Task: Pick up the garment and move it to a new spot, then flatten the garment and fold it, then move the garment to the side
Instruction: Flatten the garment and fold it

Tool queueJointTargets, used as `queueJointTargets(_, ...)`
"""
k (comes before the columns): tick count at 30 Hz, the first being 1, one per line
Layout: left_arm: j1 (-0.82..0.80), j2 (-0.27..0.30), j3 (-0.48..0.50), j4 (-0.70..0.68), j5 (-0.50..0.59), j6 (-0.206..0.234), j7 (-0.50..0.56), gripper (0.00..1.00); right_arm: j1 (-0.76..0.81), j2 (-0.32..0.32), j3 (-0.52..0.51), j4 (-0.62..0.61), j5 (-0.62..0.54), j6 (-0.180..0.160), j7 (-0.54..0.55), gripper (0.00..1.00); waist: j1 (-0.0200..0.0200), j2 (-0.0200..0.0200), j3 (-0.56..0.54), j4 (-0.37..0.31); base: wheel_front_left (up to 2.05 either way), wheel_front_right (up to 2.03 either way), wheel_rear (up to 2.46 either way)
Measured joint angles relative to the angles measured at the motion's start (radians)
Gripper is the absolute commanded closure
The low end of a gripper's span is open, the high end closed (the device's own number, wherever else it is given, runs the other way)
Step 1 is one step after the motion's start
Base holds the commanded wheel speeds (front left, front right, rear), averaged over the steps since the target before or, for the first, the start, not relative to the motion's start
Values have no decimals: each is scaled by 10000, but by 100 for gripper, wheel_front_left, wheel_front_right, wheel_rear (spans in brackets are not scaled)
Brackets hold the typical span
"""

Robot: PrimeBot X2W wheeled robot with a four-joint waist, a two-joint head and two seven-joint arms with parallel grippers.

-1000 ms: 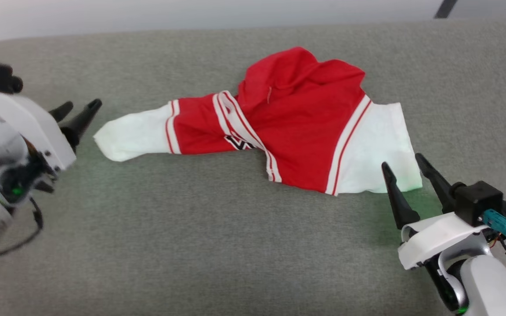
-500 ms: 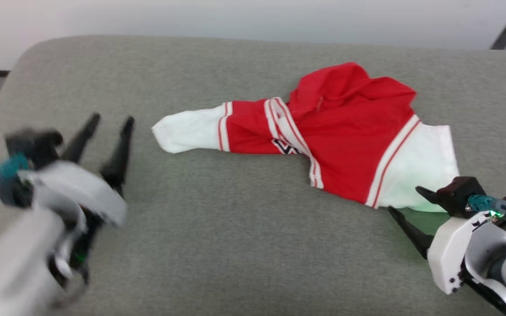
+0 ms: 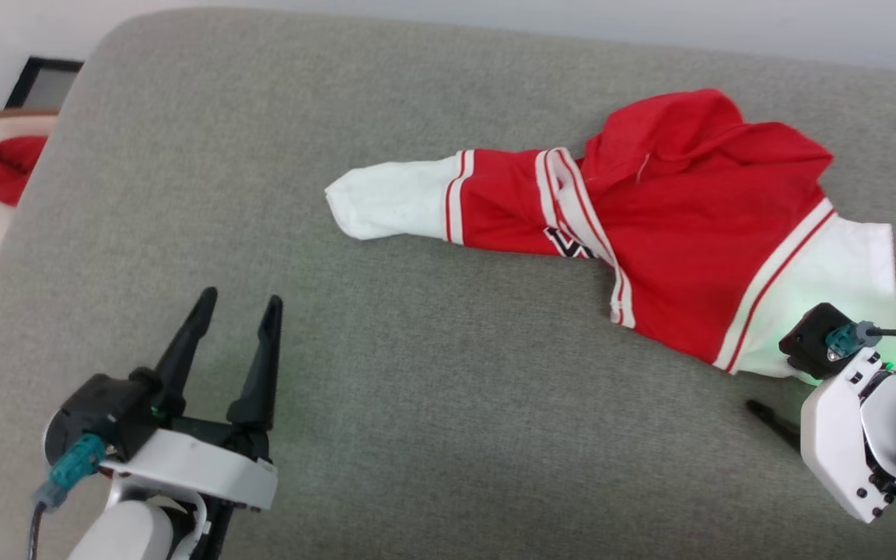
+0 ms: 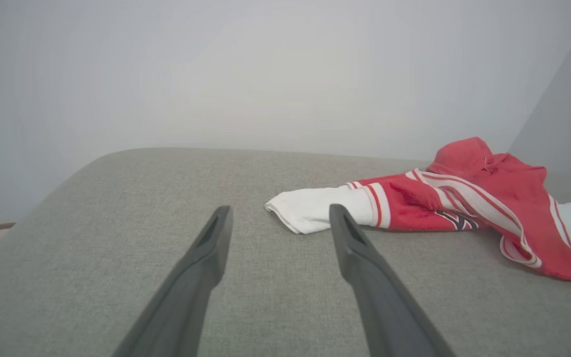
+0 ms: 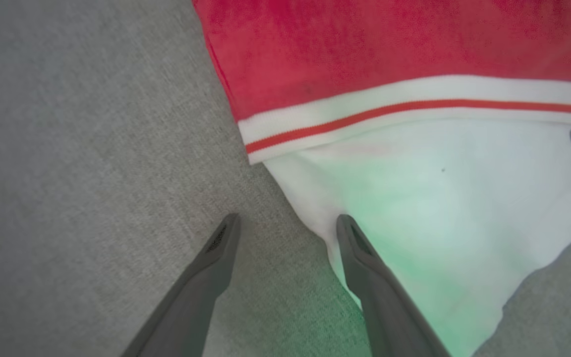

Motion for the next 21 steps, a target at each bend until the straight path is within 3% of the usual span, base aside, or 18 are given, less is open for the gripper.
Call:
queueJointTargets(8,132,-825,880,364,907,-903,0,0,-931,-192,746,533,59,19,-267,0,0,0,521,310,0,0,0)
queueJointTargets(9,143,-872,978,407,1047,-984,0,0,-1009,-171,802,591,59,21,-276,60,0,0,571,324,0,0,0)
queueJointTargets(10,141,-924,1083,431,1126,-1087,-2,0,-1095,-148,872,637,63,23,-297,76,0,0,620,328,0,0,0)
queueJointTargets(11,141,-972,1152,476,1195,-1183,-2,0,-1148,-121,924,686,82,23,-339,100,0,0,658,326,0,0,0)
queueJointTargets(17,77,-989,1356,713,1638,-1666,0,0,-1495,138,1149,976,138,6,-562,100,0,0,735,139,0,0,0)
queueJointTargets(21,-500,-606,1106,901,1848,-1956,8,0,-1672,272,1231,1060,184,8,-635,100,0,0,798,-28,0,0,0)
